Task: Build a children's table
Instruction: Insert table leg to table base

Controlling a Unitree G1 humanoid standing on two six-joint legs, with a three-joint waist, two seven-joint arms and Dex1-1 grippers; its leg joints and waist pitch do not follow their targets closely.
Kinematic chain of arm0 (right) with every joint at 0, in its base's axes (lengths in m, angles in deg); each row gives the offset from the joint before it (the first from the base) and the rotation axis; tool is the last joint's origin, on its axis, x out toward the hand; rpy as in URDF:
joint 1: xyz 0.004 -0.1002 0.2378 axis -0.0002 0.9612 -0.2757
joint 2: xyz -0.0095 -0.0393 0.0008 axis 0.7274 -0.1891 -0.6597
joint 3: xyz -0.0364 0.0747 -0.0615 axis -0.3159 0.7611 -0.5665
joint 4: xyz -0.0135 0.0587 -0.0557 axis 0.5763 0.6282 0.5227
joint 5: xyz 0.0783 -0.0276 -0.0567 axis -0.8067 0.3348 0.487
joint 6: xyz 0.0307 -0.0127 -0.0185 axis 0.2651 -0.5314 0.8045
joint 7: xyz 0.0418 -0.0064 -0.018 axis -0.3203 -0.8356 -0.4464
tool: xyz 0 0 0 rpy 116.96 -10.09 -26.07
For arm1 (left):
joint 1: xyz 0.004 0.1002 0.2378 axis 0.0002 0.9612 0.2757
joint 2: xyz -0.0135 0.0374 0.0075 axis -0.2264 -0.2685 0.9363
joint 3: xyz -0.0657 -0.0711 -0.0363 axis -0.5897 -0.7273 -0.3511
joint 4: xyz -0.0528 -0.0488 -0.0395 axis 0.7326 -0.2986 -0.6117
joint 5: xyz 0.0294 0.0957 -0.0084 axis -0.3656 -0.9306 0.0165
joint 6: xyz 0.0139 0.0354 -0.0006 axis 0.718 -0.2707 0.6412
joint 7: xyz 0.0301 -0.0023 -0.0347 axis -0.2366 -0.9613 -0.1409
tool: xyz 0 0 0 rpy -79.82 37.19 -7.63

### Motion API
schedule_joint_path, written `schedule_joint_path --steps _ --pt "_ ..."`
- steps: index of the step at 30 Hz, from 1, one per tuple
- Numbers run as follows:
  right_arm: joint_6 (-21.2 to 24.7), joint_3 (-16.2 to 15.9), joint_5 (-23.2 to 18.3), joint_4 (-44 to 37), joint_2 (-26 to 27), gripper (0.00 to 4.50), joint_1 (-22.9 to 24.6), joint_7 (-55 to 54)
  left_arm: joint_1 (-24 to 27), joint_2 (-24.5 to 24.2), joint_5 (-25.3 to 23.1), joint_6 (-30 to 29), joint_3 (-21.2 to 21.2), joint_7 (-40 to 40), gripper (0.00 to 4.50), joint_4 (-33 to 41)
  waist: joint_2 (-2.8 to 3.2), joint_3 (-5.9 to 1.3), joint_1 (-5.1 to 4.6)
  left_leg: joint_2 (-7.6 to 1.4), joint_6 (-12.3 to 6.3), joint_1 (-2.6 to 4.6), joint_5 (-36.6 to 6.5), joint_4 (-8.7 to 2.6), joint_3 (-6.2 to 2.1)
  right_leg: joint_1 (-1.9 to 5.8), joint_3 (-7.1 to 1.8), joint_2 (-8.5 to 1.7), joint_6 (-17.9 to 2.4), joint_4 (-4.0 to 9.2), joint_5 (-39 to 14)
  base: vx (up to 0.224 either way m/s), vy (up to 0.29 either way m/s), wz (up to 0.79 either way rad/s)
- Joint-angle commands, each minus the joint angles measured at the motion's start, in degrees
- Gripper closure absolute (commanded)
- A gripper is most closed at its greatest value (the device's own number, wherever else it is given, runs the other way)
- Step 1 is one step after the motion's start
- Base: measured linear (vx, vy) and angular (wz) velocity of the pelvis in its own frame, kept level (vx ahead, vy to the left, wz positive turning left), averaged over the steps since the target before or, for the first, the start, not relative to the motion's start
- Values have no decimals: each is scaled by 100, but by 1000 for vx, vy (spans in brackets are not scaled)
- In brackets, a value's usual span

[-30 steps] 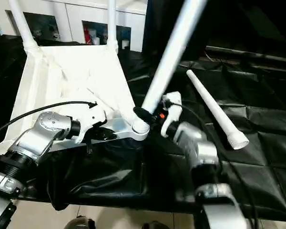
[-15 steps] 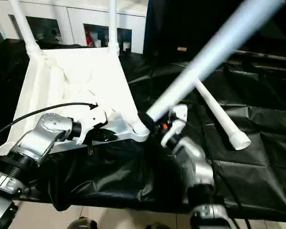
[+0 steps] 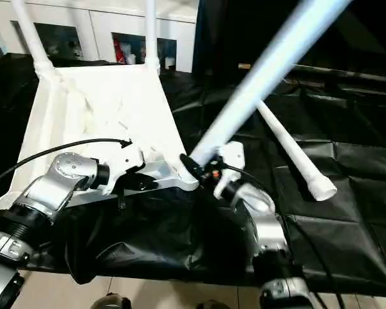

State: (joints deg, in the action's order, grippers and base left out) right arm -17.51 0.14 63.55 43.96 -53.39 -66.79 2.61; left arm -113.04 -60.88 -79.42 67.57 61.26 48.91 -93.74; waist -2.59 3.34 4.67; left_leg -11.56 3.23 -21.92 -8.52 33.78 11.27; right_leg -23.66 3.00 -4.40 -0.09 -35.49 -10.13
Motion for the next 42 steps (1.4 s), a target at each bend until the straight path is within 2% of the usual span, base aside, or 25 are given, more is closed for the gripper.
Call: schedule_joint_path --steps 1,2,4,5,8,9,11,12,13,16,17,19,24,30,32,35,42 --pt "343 -93 306 408 -167 259 -25 -39 -76 -99 -48 66 -39 22 450 134 67 -345 -3 -177 263 163 -2501 -482 -162 167 -226 -383 -875 559 -2442 0 0 0" --pt "410 -117 326 464 -198 259 -114 0 -56 -106 -44 72 -28 59 450 167 12 -350 -27 -174 244 148 -2465 -484 -161 181 -217 -379 -873 553 -2449 0 0 0" --pt "463 -129 332 533 -227 259 -209 59 -36 -119 -37 84 -10 119 450 204 32 -347 -34 -176 242 151 -2440 -483 -163 176 -215 -391 -867 560 -2499 0 0 0" --pt "553 -132 314 644 -265 259 -352 159 -11 -141 -30 103 20 207 450 256 18 -339 -52 -176 241 152 -2471 -485 -161 168 -213 -393 -856 575 -2552 0 0 0" --pt "693 -138 274 846 -337 259 -601 370 18 -195 -29 151 81 361 450 328 30 -344 -100 -184 259 150 -2502 -492 -175 181 -205 -392 -899 567 -2476 0 0 0" --pt "731 -164 257 926 -378 259 -683 468 25 -211 -40 168 105 406 450 346 -18 -346 -104 -185 243 151 -2465 -486 -161 172 -209 -389 -902 572 -2428 0 0 0" --pt "779 -296 273 1147 -521 259 -863 874 37 -252 -51 246 157 535 450 393 8 -357 -107 -187 223 152 -2384 -480 -161 184 -212 -391 -976 542 -2260 0 0 0" --pt "778 -321 282 1175 -547 259 -884 948 37 -259 -51 255 166 558 450 400 -33 -359 -109 -188 203 149 -2341 -475 -148 187 -213 -384 -992 544 -2193 0 0 0" --pt "798 -385 311 1270 -618 259 -953 1203 34 -286 -50 288 203 645 450 425 -16 -362 -93 -193 181 160 -2263 -467 -134 179 -226 -387 -1047 526 -2038 0 0 0" --pt "808 -475 374 1404 -701 259 -1047 1470 32 -341 -33 357 266 827 450 478 -20 -384 -59 -190 125 153 -2026 -448 -110 205 -229 -376 -1171 485 -1599 0 0 0" --pt "794 -524 409 1509 -743 259 -1126 1626 23 -380 -29 374 316 951 450 530 -2 -402 -38 -193 103 156 -1846 -441 -103 224 -223 -370 -1243 446 -1292 0 0 0" --pt "804 -553 421 1637 -776 259 -1222 1796 5 -413 -41 409 377 1069 450 579 -14 -406 -31 -191 70 146 -1746 -433 -95 242 -215 -365 -1302 425 -1125 0 0 0" --pt "782 -644 462 1824 -836 259 -1349 2076 -74 -430 -39 464 460 1265 450 655 5 -398 28 -209 132 165 -1751 -435 -87 245 -196 -368 -1336 418 -1156 0 0 0" --pt "594 -678 412 1873 -885 259 -1270 2395 -140 -464 54 634 487 1565 450 707 18 -388 58 -219 245 189 -2058 -457 -102 232 -188 -372 -1264 451 -1494 0 0 0" --pt "466 -684 417 1863 -891 259 -1186 2459 -171 -469 9 663 482 1496 450 640 36 -383 66 -223 274 212 -2171 -458 -106 209 -193 -380 -1251 466 -1588 0 0 0" --pt "429 -658 400 1861 -883 259 -1150 2451 -193 -460 -13 667 473 1439 450 584 27 -388 61 -221 288 194 -2155 -469 -119 230 -187 -376 -1244 459 -1591 0 0 0" --pt "293 -631 457 1866 -841 259 -951 2260 -214 -405 -102 703 429 1275 450 443 33 -384 69 -222 291 210 -2247 -473 -123 219 -185 -380 -1230 477 -1686 0 0 0"
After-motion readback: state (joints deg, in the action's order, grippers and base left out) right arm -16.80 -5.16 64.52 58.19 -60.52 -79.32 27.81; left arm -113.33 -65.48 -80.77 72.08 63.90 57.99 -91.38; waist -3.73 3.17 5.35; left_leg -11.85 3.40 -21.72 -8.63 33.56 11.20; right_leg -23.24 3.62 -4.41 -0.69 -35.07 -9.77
